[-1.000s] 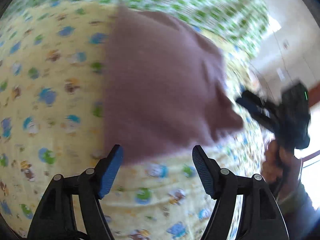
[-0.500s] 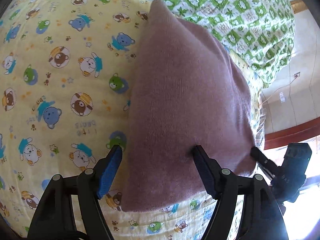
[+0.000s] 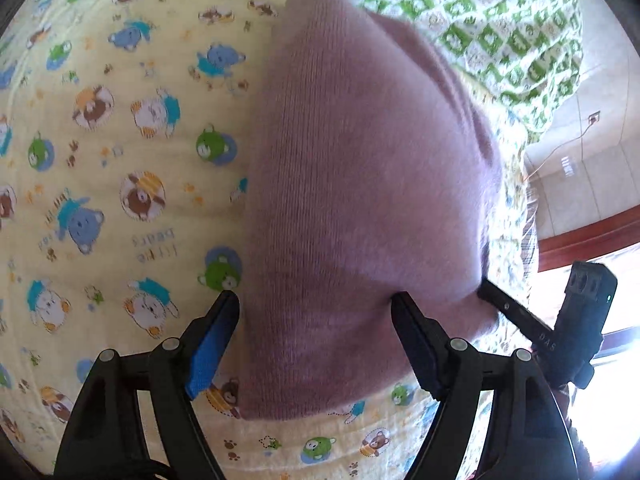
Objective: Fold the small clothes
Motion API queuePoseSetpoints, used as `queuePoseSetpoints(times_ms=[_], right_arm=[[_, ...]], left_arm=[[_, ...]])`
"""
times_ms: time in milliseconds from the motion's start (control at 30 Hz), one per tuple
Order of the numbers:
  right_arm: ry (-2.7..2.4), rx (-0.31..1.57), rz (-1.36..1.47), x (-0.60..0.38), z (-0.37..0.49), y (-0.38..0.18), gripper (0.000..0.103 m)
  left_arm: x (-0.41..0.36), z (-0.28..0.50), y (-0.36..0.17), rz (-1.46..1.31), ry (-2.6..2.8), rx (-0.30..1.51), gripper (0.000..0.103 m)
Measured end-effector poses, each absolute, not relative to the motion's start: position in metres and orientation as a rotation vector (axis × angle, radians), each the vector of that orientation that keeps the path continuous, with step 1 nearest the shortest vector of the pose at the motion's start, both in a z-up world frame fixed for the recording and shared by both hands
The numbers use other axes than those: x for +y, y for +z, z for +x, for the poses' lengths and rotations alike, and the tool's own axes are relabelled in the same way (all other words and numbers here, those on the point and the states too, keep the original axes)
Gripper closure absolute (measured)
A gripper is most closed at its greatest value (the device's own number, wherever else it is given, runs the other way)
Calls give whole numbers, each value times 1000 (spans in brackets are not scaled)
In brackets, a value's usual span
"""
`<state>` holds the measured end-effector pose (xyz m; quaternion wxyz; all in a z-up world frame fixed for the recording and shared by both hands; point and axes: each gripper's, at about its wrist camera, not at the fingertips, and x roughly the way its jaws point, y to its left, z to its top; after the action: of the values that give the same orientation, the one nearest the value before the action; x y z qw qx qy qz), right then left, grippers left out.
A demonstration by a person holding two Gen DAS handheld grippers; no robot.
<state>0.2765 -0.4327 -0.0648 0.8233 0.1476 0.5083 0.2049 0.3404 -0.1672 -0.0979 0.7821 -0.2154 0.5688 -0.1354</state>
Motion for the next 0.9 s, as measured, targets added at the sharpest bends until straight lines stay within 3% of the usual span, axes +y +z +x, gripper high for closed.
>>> queuePoseSetpoints(times_ms=[100,133,200,233,267,433,600,800,867,900], right_arm=[[449,1064,320,-433,276,-51,97],[444,1055,324,-434,277,-47,91],[419,1029,322,-435,281,-38,66],[407,1013,330,-435,285,-35,46],[404,988,350,-436,289,-31,41],[414,973,409,-425,321,-29,35],[418,1015,459,-417,357,-51,32],[484,1043,537,-423,380,-73,30],[512,1048,551,-423,383,-78,30],[525,1053,560,-423,384,-81,31]], left_arm=[[-156,347,-89,-491,-293,1201,24],[-153,352,-86,-496,-291,1193,24],[-145,359,-79,-508,-280,1178,24],[-143,363,-78,-514,-278,1173,23],[-142,367,-78,-521,-276,1170,23],[-132,389,-86,-549,-261,1181,22],[-131,402,-100,-574,-262,1194,14],[-140,417,-120,-660,-265,1199,13],[-142,419,-128,-712,-281,1205,16],[-143,418,-131,-744,-293,1203,25]])
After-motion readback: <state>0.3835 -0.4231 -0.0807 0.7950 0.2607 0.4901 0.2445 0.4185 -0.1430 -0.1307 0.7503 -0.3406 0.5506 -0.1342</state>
